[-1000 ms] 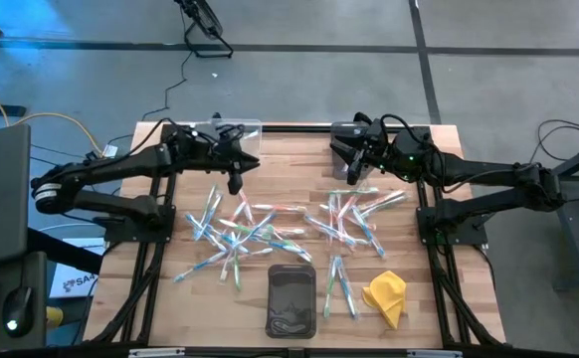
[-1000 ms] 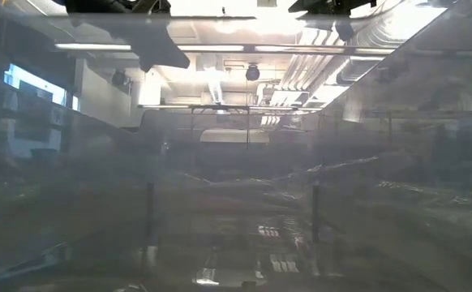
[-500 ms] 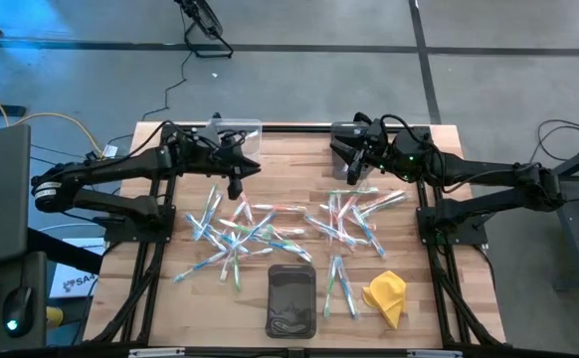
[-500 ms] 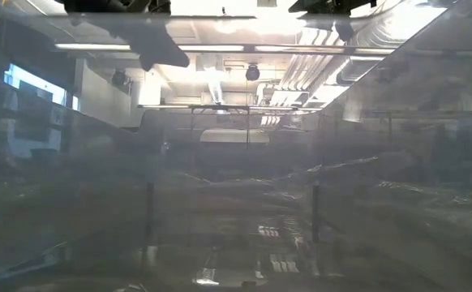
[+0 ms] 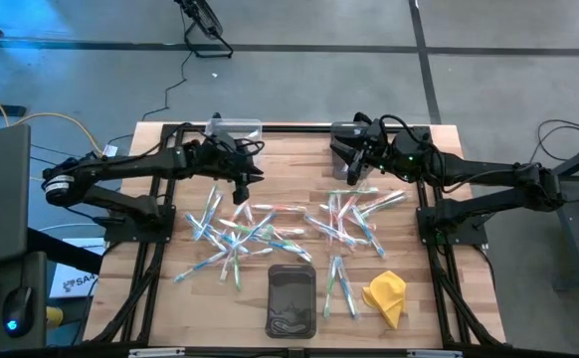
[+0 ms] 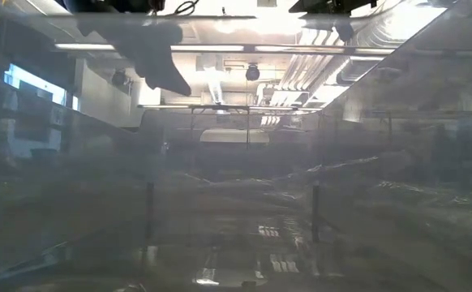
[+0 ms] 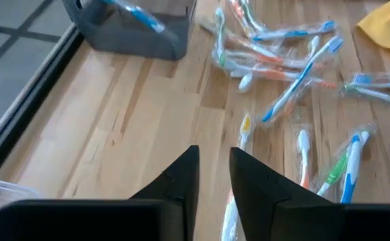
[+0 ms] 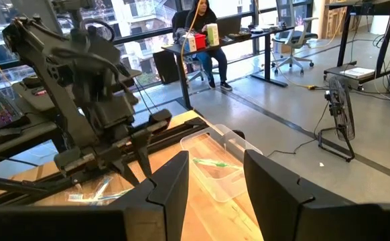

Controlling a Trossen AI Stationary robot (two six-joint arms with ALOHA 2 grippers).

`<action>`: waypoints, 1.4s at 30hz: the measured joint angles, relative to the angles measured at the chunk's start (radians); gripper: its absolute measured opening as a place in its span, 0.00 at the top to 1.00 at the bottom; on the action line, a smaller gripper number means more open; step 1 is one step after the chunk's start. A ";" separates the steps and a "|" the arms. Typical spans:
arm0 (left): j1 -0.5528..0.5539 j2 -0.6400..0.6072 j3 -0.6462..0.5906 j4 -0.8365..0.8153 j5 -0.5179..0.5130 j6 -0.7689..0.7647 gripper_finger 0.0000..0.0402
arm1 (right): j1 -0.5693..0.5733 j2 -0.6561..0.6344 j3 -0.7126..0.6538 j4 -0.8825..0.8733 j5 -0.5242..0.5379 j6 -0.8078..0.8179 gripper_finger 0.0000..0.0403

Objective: Pick & Place Toothbrushes
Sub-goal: Put the orange toothbrush into the bottom black bin

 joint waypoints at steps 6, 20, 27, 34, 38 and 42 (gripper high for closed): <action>0.000 0.075 0.000 -0.001 0.000 0.011 0.73 | 0.000 0.000 0.000 0.000 0.000 0.000 0.66; 0.000 0.263 0.000 -0.001 0.068 0.008 0.73 | 0.000 0.000 0.000 -0.057 0.000 0.006 0.66; -0.001 0.314 0.000 0.001 0.074 0.012 0.73 | 0.000 0.000 0.000 -0.058 0.000 0.008 0.66; -0.002 0.370 0.000 0.001 0.074 0.013 0.73 | 0.000 0.000 0.000 -0.058 0.000 0.008 0.66; -0.017 0.387 0.000 0.009 0.076 0.017 0.73 | 0.000 0.000 0.000 -0.058 0.001 0.008 0.66; -0.050 0.400 0.000 0.036 0.077 0.035 0.73 | 0.000 0.000 0.000 -0.058 0.000 0.008 0.66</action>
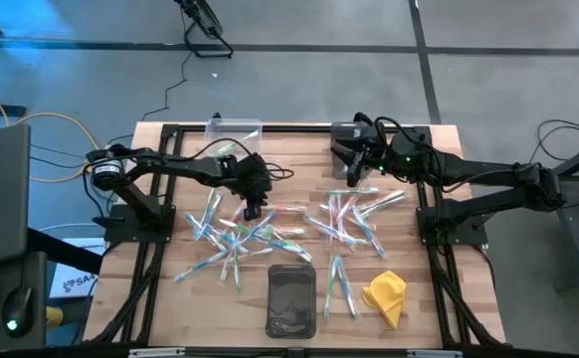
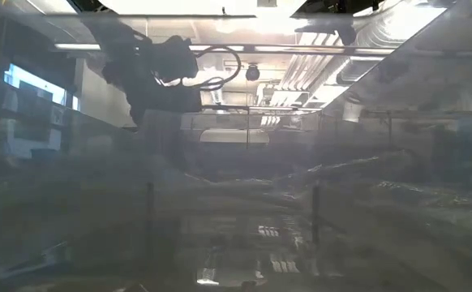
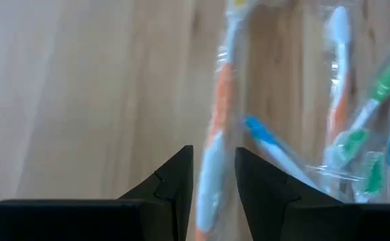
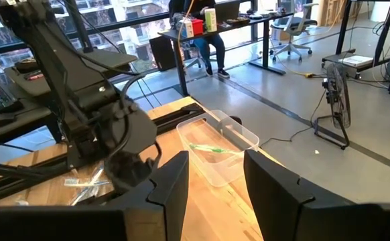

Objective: Pick & Place Toothbrushes
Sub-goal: Put the orange toothbrush into the bottom black bin

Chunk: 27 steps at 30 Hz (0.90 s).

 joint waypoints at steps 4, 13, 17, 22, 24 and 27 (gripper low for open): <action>-0.045 0.005 0.000 0.005 -0.030 0.028 0.73 | 0.000 0.000 0.000 0.000 0.000 -0.003 0.66; -0.090 0.005 0.000 0.005 -0.118 0.028 0.73 | 0.000 0.000 0.000 0.000 0.000 -0.007 0.66; -0.087 0.005 0.000 0.001 -0.119 0.025 0.73 | 0.000 0.000 0.000 -0.001 0.000 -0.007 0.66; -0.087 0.005 0.000 0.001 -0.119 0.026 0.73 | 0.000 0.000 0.000 0.000 0.000 -0.007 0.66; -0.087 0.005 0.000 0.001 -0.119 0.026 0.73 | 0.000 0.000 0.000 0.000 0.000 -0.007 0.66; -0.087 0.005 0.000 0.001 -0.149 0.027 0.73 | 0.000 0.000 0.000 0.000 0.000 -0.007 0.66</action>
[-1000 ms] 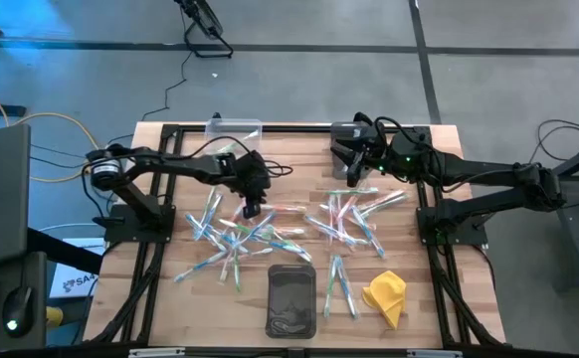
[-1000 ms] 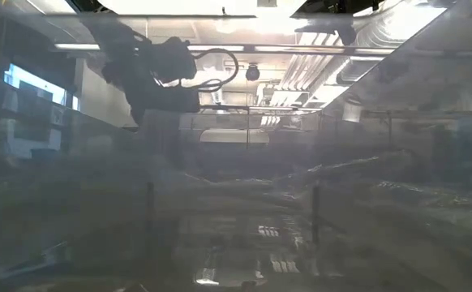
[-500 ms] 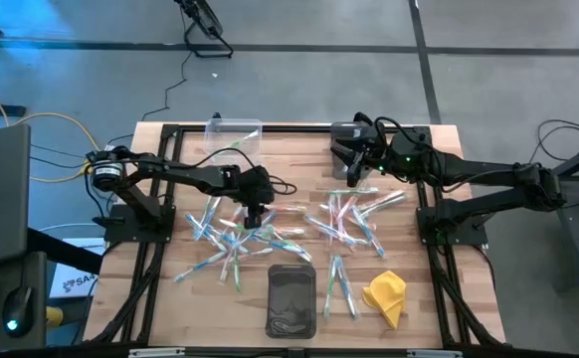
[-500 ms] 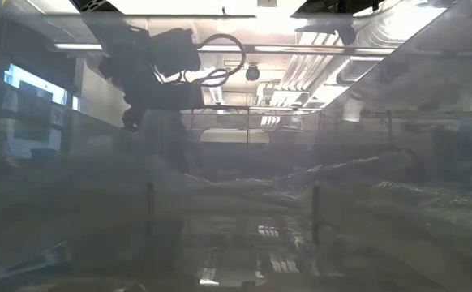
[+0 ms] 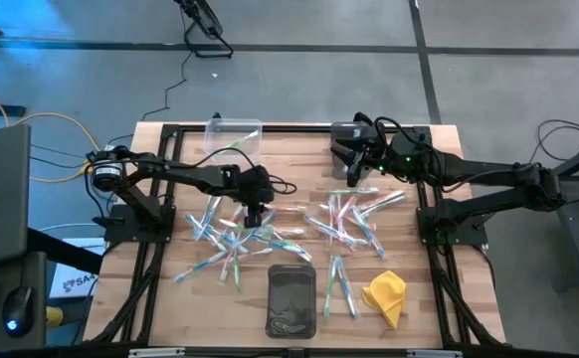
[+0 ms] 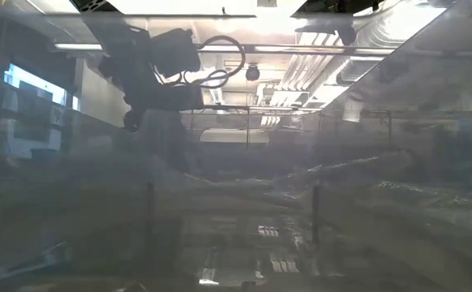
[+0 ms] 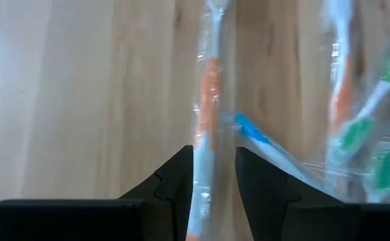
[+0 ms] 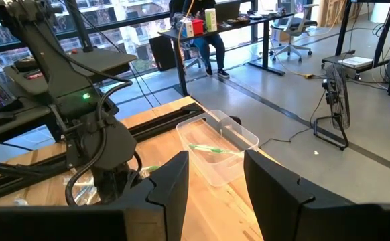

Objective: Pick & Place Toothbrushes
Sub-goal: Put the orange toothbrush into the bottom black bin

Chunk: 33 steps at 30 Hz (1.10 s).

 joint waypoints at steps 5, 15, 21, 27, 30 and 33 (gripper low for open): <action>0.000 0.000 0.000 0.000 -0.017 0.001 0.73 | 0.000 0.000 0.000 0.000 0.000 0.000 0.66; 0.000 0.000 0.000 0.000 -0.017 0.029 0.73 | 0.000 0.000 0.000 0.000 0.000 -0.001 0.66; 0.000 0.000 0.000 0.000 -0.017 0.028 0.73 | 0.000 0.000 0.000 0.000 0.000 0.000 0.66; 0.000 0.000 0.000 0.000 -0.017 0.028 0.73 | 0.000 0.000 0.000 0.000 0.000 -0.001 0.66; 0.000 0.000 0.000 -0.001 -0.017 0.028 0.73 | 0.000 0.000 0.000 0.000 0.000 0.000 0.66; 0.000 0.000 0.000 -0.002 -0.017 0.027 0.73 | 0.000 0.000 0.000 0.000 0.000 -0.001 0.66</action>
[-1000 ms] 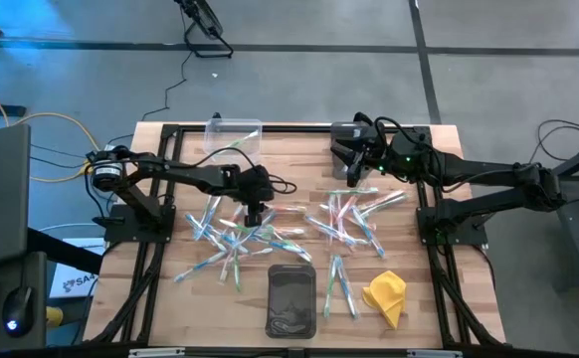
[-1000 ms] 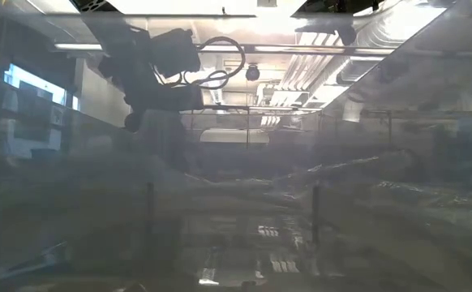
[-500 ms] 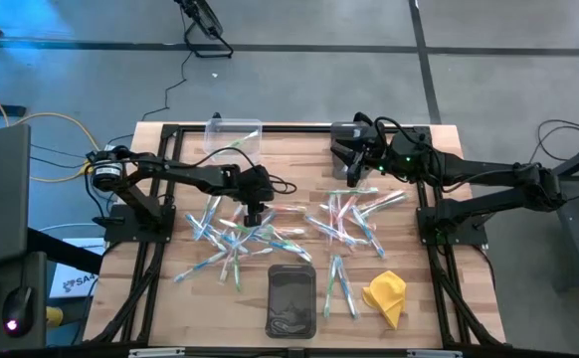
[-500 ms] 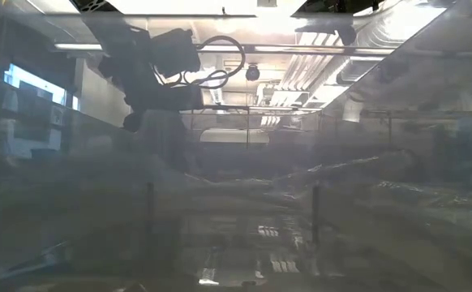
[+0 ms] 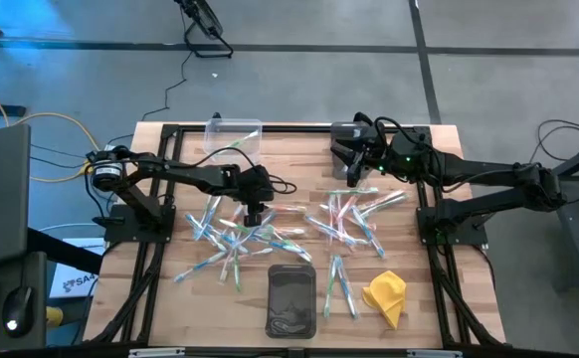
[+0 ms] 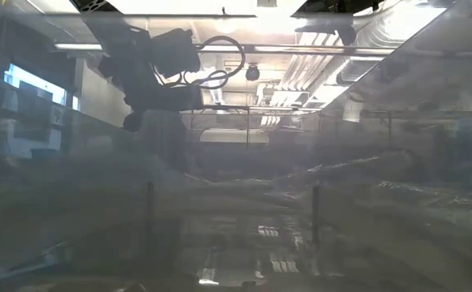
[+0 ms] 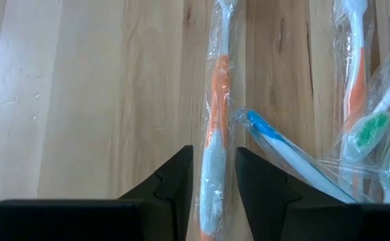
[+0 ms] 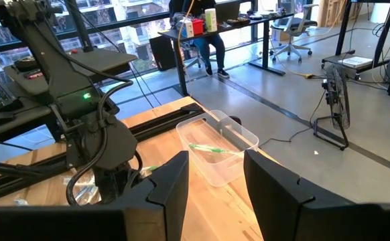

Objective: Pick & Place Toothbrushes
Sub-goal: Put the orange toothbrush into the bottom black bin

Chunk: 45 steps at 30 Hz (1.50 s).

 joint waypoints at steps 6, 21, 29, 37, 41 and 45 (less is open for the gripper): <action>0.000 0.000 -0.006 0.000 0.000 0.000 0.73 | 0.000 0.000 0.000 0.000 0.000 0.000 0.66; 0.000 0.001 -0.050 0.016 0.000 -0.027 0.73 | 0.000 0.000 0.000 -0.001 0.000 0.000 0.66; 0.000 0.030 -0.050 0.016 0.000 -0.029 0.73 | 0.000 0.000 0.000 -0.002 0.000 0.000 0.66; 0.000 0.085 -0.046 0.037 0.005 -0.056 0.73 | 0.000 0.000 0.000 -0.014 0.000 0.000 0.66; 0.000 0.086 -0.047 0.049 0.005 -0.055 0.73 | 0.000 0.000 0.000 -0.018 0.003 0.000 0.66; 0.000 0.087 -0.044 0.061 0.005 -0.056 0.73 | 0.000 0.000 0.000 -0.022 0.003 0.000 0.66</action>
